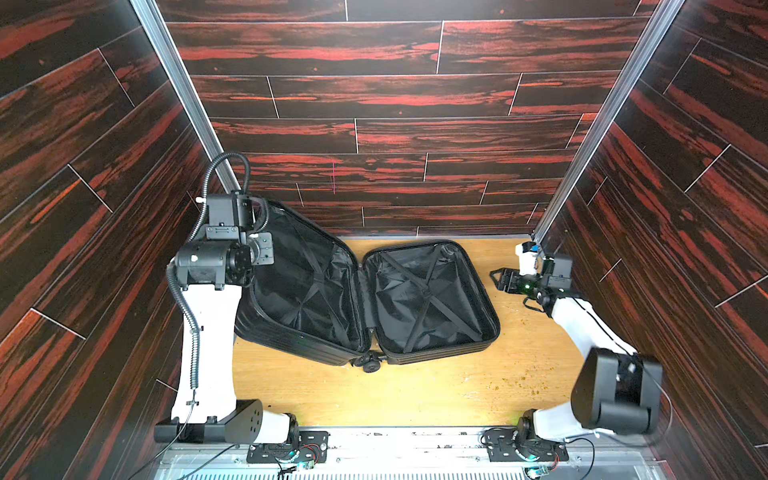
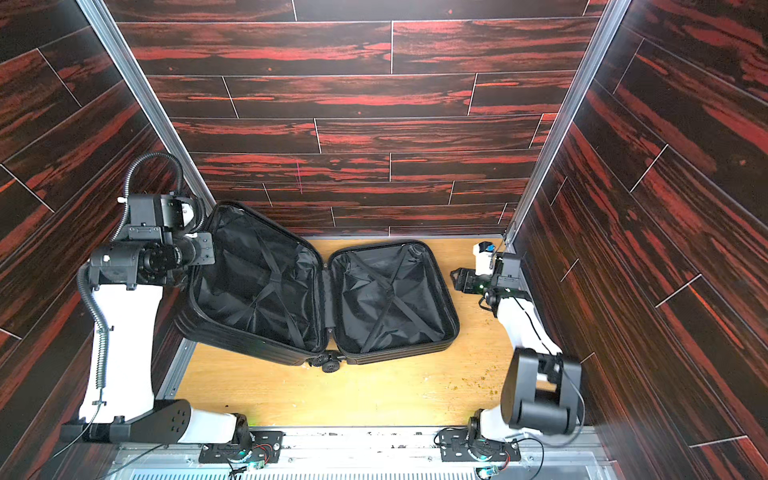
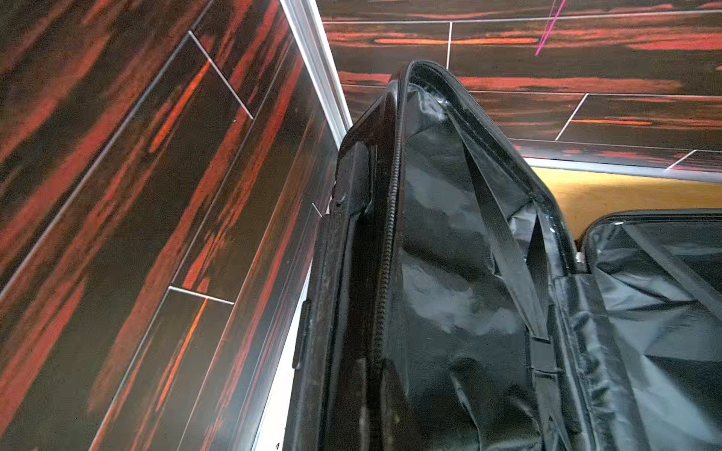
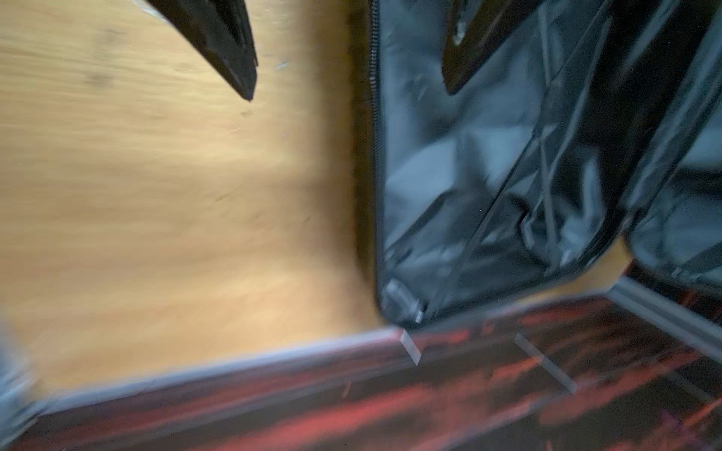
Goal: Close the suitcase zippers
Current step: Close the suitcase at the center of the board.
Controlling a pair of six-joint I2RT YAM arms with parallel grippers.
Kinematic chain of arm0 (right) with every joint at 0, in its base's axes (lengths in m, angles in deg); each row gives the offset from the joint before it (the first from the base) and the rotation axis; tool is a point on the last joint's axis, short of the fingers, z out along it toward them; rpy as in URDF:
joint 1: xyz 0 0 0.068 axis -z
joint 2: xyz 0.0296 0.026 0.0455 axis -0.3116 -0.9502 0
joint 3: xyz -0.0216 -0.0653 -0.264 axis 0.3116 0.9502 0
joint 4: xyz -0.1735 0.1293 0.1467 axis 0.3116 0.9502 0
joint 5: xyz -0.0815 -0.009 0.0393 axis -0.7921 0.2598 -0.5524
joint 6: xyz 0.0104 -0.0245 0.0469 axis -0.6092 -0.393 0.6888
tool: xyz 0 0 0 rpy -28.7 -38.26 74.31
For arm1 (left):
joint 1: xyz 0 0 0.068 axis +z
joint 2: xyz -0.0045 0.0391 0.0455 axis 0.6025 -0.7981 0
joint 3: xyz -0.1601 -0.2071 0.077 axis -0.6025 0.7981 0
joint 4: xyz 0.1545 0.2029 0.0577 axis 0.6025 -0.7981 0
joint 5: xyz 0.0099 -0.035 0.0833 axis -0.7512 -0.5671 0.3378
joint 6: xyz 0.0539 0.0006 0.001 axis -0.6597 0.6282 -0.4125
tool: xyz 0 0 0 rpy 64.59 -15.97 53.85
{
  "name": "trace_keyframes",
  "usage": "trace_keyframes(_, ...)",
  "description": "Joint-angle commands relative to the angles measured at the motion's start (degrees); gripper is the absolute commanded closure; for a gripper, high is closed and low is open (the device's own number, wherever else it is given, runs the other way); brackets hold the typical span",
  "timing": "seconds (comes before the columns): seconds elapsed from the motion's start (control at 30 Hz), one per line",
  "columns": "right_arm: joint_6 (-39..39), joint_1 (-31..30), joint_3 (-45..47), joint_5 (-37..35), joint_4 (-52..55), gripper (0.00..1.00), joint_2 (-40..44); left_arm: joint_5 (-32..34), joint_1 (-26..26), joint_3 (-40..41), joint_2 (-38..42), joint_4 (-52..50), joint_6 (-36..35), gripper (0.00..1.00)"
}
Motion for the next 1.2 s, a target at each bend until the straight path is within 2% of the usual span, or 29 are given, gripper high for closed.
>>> trace_keyframes(0.0, -1.46, -1.60, -2.72, 4.55, 4.91, 0.28, -4.57, -3.24, 0.00, -6.08, 0.52, 5.96, 0.99, 1.00)
trace_keyframes(0.2, 0.34, -3.49, -3.81, 0.59, 4.78, 0.38, -9.84, -3.86, -0.42, -10.64, -1.54, 3.19, 0.64, 1.00)
trace_keyframes(0.3, 1.56, -3.84, -3.74, 2.07, 4.27, 0.53, -12.09, -3.80, -1.27, -14.94, -3.45, 1.11, 0.72, 1.00)
trace_keyframes(0.43, 2.84, -5.20, -2.27, 2.61, 2.81, 0.75, -13.19, 0.81, -5.06, -21.09, -6.46, -1.92, 0.06, 1.00)
trace_keyframes(0.53, 5.68, -6.20, 0.01, 3.15, 0.30, 0.87, -12.24, 2.73, -7.94, -23.73, -7.66, -2.41, -0.33, 1.00)
trace_keyframes(0.7, 12.73, -9.08, 3.40, 4.78, -3.20, 0.92, -9.70, 6.62, -13.82, -32.45, -11.68, -3.13, -0.81, 1.00)
trace_keyframes(0.83, 20.90, -12.18, 7.00, 7.40, -8.46, 0.95, -8.08, 11.68, -20.54, -39.00, -15.52, -3.05, -2.15, 1.00)
trace_keyframes(1.17, 40.19, -24.93, 12.77, -0.46, -25.71, 0.96, -5.94, 17.49, -34.01, -39.23, -19.91, 5.48, -2.66, 1.00)
